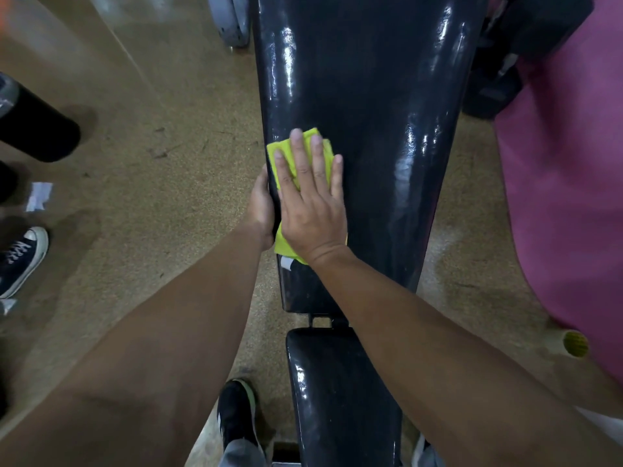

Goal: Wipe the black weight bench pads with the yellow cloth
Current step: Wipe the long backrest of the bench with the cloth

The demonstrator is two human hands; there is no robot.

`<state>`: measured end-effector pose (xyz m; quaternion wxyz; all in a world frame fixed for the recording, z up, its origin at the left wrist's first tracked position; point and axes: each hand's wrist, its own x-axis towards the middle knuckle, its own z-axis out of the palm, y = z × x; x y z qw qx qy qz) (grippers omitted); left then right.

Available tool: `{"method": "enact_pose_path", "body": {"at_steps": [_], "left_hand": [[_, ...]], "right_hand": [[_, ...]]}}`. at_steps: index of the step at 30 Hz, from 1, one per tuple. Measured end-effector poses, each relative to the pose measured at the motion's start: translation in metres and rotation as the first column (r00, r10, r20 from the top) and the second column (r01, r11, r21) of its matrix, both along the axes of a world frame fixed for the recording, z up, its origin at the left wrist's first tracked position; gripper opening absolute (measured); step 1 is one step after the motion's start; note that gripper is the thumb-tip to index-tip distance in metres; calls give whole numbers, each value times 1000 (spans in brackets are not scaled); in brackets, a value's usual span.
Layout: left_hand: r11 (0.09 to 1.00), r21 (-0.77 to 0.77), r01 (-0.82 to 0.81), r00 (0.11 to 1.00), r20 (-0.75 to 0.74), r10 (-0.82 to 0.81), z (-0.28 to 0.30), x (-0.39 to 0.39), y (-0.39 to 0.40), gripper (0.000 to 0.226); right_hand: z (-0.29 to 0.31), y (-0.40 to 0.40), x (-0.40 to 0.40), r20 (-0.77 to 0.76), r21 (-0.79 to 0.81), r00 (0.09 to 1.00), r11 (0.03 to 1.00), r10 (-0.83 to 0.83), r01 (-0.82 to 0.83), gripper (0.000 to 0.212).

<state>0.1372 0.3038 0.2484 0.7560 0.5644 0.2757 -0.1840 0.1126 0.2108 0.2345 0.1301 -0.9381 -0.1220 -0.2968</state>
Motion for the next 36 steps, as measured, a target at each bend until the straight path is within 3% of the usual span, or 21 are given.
{"method": "enact_pose_path", "body": {"at_steps": [4,12,17,23,28,31,36], "left_hand": [[999,-41,1,999,-33,-2,-2,1,3,68],[999,-14,-33,998,-54,32,-3,-1,1,64],[997,-58,-52,997,-53,49,-2,-3,-1,68],[996,-3,-87,995,-50,87,1,-4,-9,63],[995,5,-97,994,-58,98,-1,-6,-6,64],[996,23,-86,993,-81,88,0,-7,-8,68],[994,60,-96,994,-52,100,3,-10,-11,64]], "right_hand": [[-10,-17,-8,9,-83,994,990,112,-111,51],[-8,3,-3,29,83,997,994,-76,73,52],[-18,-15,-10,42,-2,997,998,70,-70,53],[-1,-15,-2,-6,146,995,984,-104,103,51],[-22,-8,-20,0,-50,996,995,87,-87,52],[-29,-39,-27,23,-52,988,987,153,-152,57],[-17,-68,-15,-7,76,998,995,-66,66,51]]}}
